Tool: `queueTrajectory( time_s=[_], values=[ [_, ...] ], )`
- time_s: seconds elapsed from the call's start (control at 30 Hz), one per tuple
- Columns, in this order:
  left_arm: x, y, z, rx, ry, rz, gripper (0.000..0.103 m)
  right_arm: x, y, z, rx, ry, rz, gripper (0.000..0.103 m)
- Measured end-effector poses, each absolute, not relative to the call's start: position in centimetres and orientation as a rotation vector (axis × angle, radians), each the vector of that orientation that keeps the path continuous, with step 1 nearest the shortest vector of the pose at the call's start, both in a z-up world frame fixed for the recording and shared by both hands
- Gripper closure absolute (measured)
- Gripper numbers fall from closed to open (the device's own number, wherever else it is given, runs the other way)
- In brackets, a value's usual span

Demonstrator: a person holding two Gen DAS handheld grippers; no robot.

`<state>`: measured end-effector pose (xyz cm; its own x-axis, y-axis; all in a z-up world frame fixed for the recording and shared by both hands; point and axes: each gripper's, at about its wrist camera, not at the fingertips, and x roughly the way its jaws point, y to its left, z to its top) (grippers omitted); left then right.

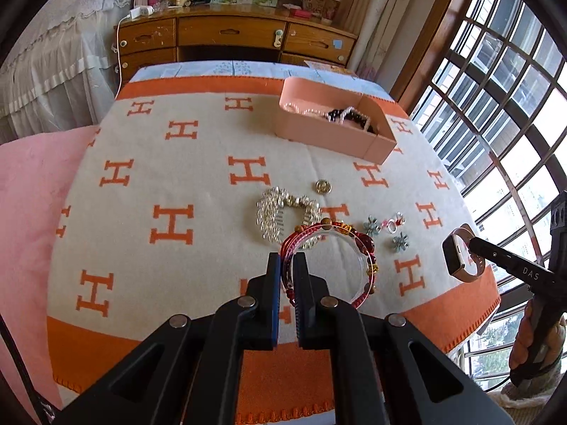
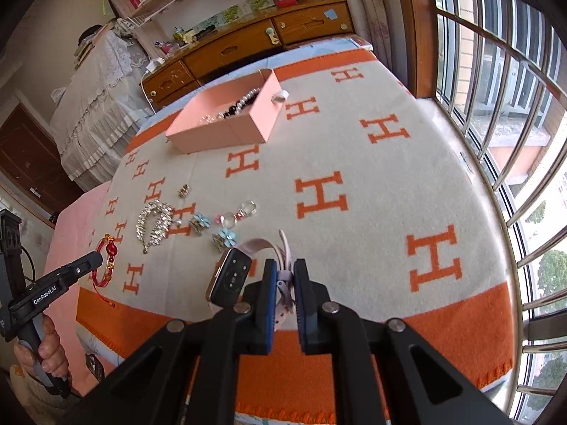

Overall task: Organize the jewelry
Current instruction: 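Carry the bangle and watch into the pink box and open both tools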

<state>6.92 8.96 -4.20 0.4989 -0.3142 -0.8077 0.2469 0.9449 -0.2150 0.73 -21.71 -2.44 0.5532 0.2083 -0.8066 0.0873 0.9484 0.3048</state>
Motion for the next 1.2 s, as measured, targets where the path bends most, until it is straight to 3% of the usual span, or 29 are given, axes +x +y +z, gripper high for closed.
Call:
queueTrajectory(
  time_s=[0.4, 0.67, 0.87, 1.2],
  values=[
    [11.4, 6.4, 8.2, 0.032, 0.785, -0.3, 0.098, 6.1, -20.2, 11.7, 0.19, 0.689, 0.163, 0.094],
    [18.1, 2.6, 13.0, 0.077, 0.73, -0.276, 0.098, 13.8, -20.2, 16.3, 0.215, 0.65, 0.161, 0.094],
    [24.4, -0.6, 10.1, 0.122, 0.803, -0.264, 0.098, 20.4, -19.6, 13.3, 0.222, 0.747, 0.142, 0.094],
    [32.6, -4.1, -1.5, 0.163, 1.024, -0.249, 0.098, 27.1, -18.7, 2.0, 0.205, 0.985, 0.114, 0.094]
  ],
)
